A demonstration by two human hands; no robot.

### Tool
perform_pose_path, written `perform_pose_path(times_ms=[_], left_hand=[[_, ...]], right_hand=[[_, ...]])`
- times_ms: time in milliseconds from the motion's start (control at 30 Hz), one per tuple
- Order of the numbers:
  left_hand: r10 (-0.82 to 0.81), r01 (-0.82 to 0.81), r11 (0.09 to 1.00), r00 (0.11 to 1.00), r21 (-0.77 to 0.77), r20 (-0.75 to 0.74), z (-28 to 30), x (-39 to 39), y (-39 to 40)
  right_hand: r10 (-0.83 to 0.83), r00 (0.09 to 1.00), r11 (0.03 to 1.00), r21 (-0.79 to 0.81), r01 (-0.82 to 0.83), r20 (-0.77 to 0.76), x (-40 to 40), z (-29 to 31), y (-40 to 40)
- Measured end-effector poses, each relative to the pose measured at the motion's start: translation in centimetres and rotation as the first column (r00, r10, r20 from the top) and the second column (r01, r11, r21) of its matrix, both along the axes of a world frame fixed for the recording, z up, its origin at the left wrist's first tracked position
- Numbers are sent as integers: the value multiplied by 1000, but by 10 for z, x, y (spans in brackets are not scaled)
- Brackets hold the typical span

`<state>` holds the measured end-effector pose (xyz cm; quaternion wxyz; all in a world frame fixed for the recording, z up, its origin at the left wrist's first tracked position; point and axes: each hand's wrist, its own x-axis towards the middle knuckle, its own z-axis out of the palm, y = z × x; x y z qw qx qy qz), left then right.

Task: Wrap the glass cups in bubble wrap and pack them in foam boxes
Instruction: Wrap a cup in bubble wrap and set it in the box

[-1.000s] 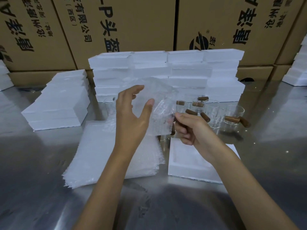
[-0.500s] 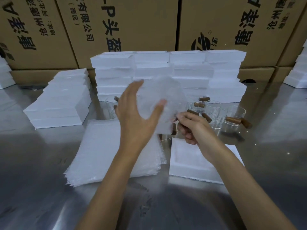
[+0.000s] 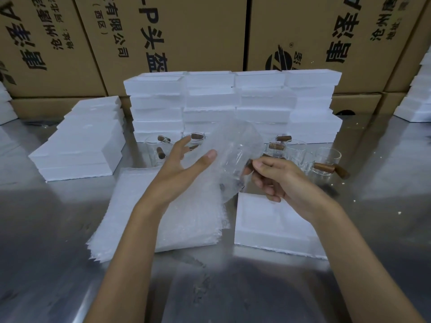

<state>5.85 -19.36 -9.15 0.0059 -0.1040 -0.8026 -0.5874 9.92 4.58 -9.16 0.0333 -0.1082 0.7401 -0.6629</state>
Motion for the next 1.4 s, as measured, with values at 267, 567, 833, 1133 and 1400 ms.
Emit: perform_pose_path(times_ms=[267,567,833,1133,1400], left_hand=[[35,-156,918,948,-364,-317,-5,5,41],[147,-115,980,968,162,-204,11,12,20],[-130,92,953,985,290,115,8,13,20],[-178,60,894,957,443,229,4,24,38],[-148,-38,743,964,668,220,16,25,34]], right_hand=[[60,994,956,-293,-30,92,5,-1,-30],[170,982,900,-419,-121,81,-1,-4,-8],[223,970,940,-284,-189,92,0,-10,-17],[-7,975,999,-38,16,221,6,-22,-29],[-214,976,951,-218,219,44,3,10,2]])
